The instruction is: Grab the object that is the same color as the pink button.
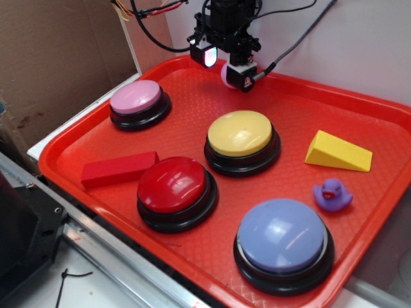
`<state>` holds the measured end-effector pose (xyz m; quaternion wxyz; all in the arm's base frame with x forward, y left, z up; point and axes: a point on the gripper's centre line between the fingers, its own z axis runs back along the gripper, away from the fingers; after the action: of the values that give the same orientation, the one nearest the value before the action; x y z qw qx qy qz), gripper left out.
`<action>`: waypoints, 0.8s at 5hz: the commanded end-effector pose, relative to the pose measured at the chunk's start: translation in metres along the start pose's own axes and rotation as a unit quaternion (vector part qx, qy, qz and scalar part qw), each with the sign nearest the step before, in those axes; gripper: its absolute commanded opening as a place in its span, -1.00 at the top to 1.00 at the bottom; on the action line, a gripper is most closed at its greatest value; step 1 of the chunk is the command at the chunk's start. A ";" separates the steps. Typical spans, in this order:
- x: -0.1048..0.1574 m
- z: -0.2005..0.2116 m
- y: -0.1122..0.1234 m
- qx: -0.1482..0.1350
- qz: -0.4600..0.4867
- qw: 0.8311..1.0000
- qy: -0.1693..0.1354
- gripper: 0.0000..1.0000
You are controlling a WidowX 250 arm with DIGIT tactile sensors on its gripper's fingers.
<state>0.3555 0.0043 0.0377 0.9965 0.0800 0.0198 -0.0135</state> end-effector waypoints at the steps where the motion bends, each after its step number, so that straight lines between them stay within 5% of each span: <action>1: 0.000 0.000 0.000 0.000 0.000 1.000 0.000 -1.00; 4: 0.000 -0.017 0.002 0.011 -0.005 1.000 0.012 -1.00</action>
<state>0.3489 0.0072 0.0137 0.9946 0.0893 0.0495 -0.0206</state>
